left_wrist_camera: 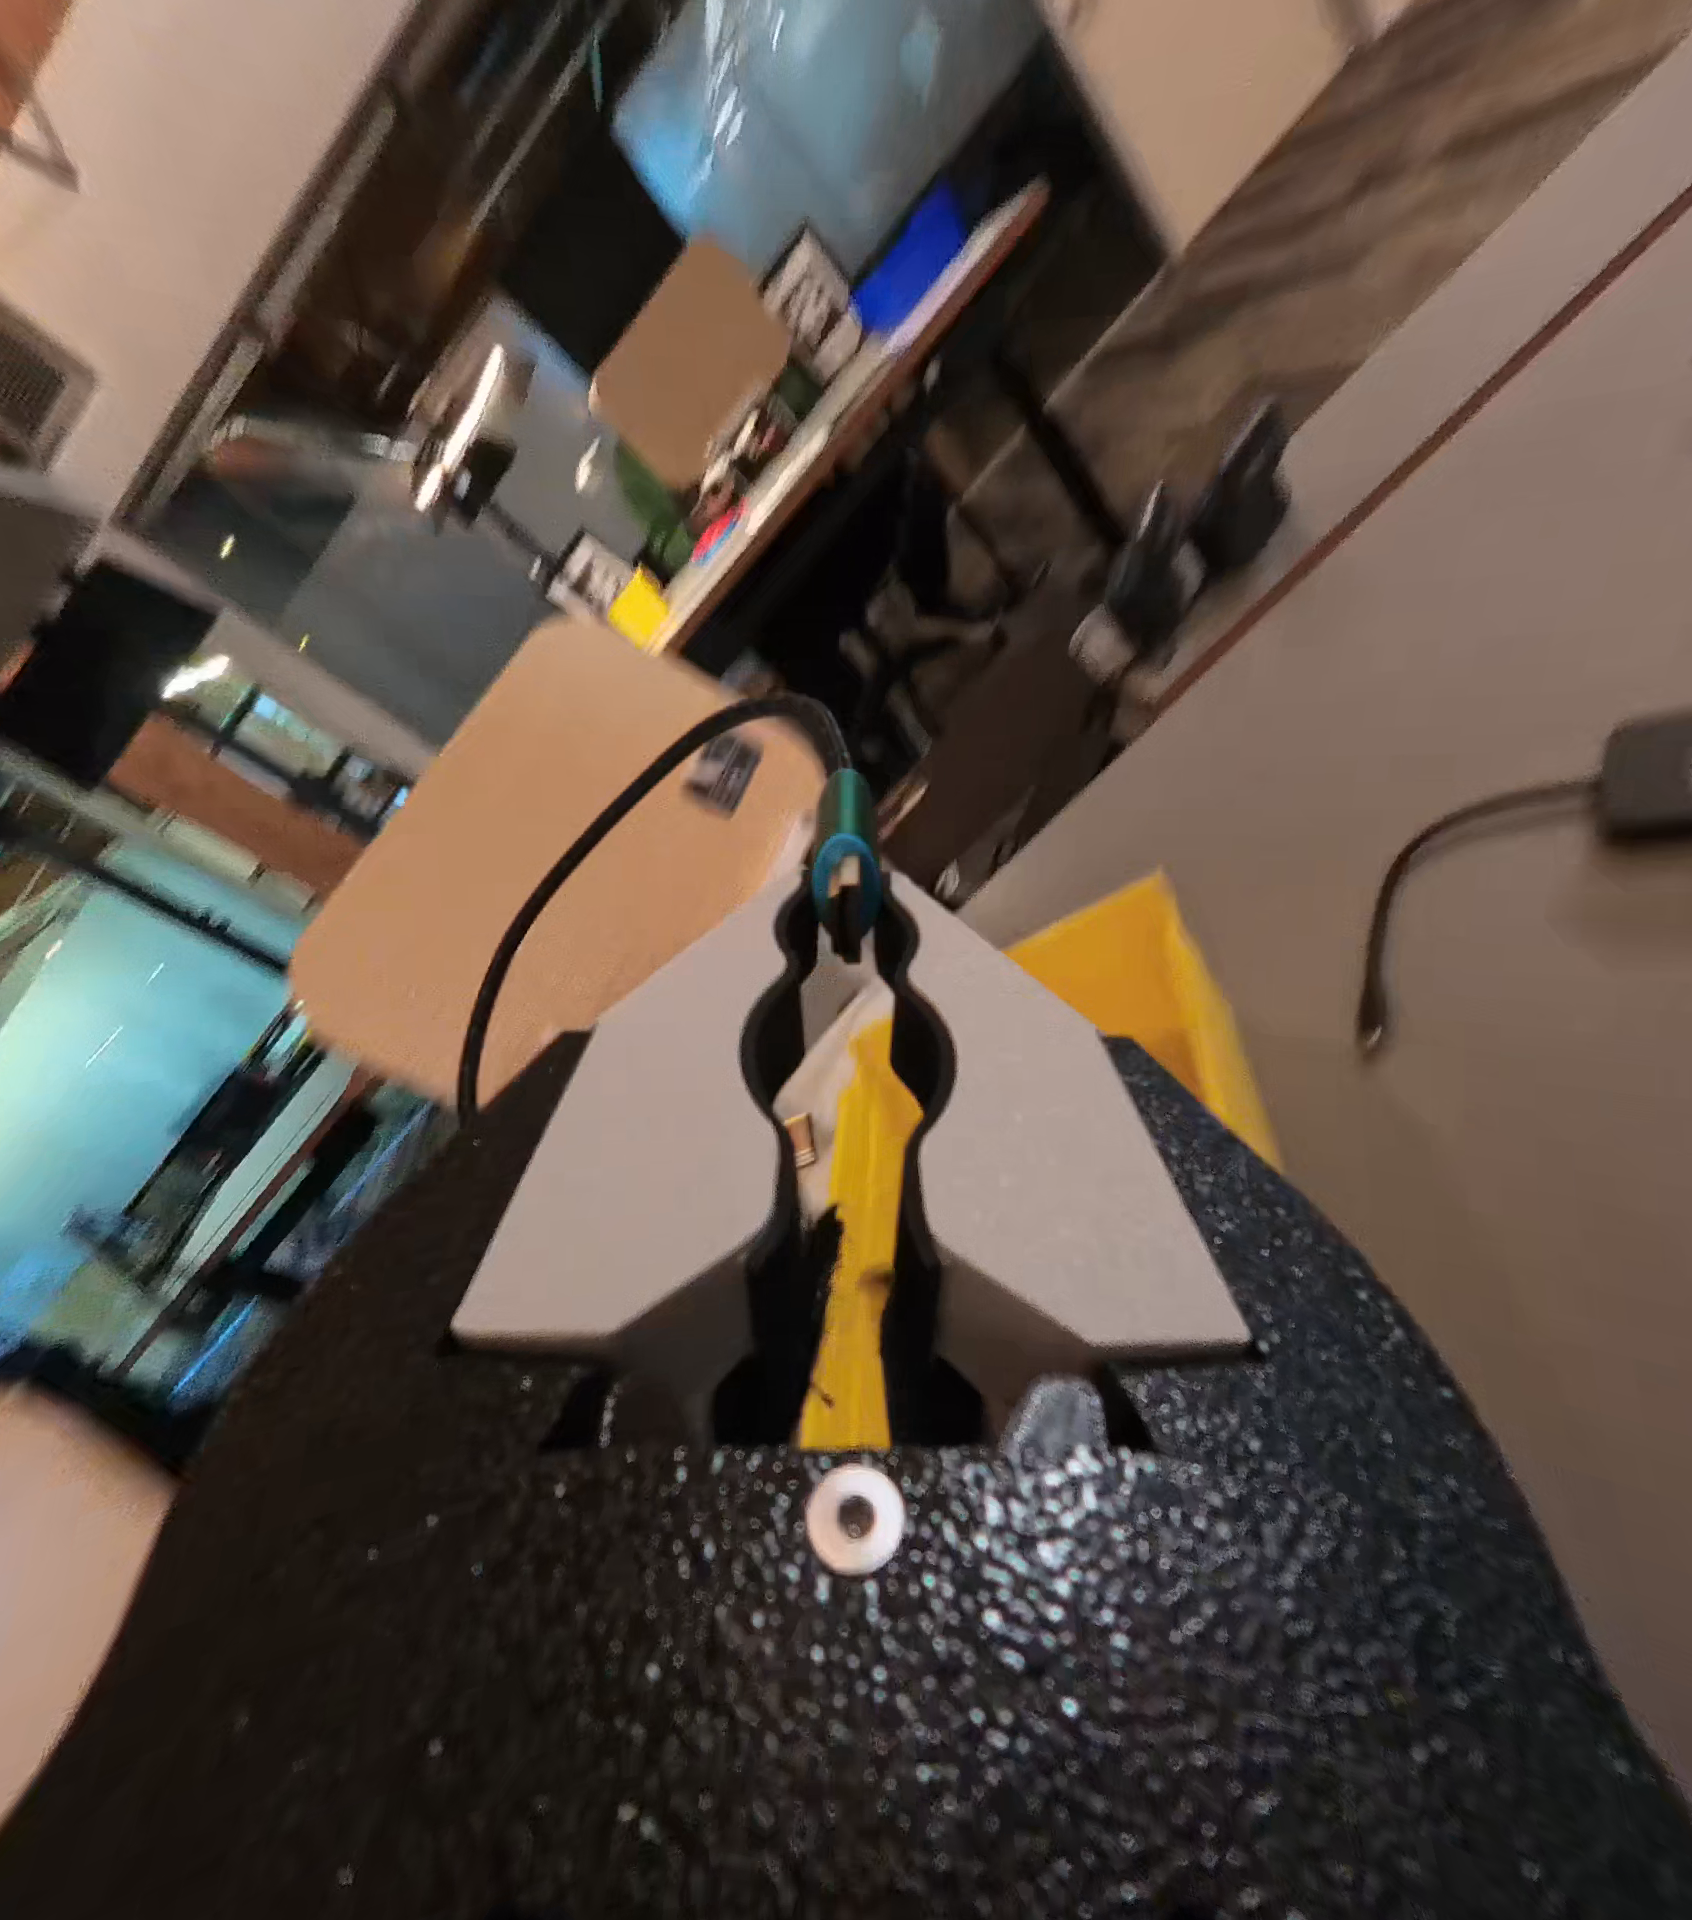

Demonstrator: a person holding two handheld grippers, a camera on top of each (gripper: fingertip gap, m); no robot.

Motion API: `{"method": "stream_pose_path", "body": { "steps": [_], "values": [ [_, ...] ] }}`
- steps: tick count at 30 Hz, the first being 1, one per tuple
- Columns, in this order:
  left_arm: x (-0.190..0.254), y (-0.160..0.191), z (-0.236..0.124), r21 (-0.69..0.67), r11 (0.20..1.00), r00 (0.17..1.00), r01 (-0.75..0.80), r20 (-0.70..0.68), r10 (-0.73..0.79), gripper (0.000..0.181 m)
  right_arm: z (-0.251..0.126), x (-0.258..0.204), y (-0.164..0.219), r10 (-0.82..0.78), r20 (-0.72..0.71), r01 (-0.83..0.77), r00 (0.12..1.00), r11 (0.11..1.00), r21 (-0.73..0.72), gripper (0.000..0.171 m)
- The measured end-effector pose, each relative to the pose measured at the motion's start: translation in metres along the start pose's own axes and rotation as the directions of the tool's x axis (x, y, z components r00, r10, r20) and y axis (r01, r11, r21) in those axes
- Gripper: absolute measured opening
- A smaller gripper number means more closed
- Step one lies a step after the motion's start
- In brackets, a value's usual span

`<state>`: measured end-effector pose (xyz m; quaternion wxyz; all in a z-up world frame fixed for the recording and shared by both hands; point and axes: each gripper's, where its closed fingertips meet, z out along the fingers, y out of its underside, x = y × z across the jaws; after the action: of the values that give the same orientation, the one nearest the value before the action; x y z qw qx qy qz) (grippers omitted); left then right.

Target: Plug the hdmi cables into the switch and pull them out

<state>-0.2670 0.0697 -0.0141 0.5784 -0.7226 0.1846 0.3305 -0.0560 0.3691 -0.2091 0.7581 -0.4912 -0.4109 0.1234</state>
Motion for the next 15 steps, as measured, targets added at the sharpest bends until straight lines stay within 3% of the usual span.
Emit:
{"method": "stream_pose_path", "body": {
  "steps": [3,6,9,15],
  "values": [
    [0.038,-0.051,0.030,0.154,0.987,0.991,0.054,-0.131,-0.034,0.007,-0.002,0.008,-0.002,0.016,-0.035,-0.015,0.999,1.000,0.010,0.026],
    [0.086,-0.079,0.071,0.225,0.969,0.963,0.099,-0.268,-0.036,0.008,-0.004,0.015,-0.003,0.033,-0.063,-0.033,0.997,0.999,0.015,0.027],
    [0.141,-0.085,0.121,0.187,0.977,0.917,0.106,-0.398,-0.024,0.008,-0.005,0.024,-0.004,0.047,-0.113,-0.045,0.993,0.999,0.017,0.034],
    [0.214,-0.079,0.224,0.121,0.988,0.896,0.094,-0.443,-0.031,0.009,-0.007,0.044,0.004,0.120,-0.187,-0.121,0.975,0.993,0.009,0.039]
  ]
}}
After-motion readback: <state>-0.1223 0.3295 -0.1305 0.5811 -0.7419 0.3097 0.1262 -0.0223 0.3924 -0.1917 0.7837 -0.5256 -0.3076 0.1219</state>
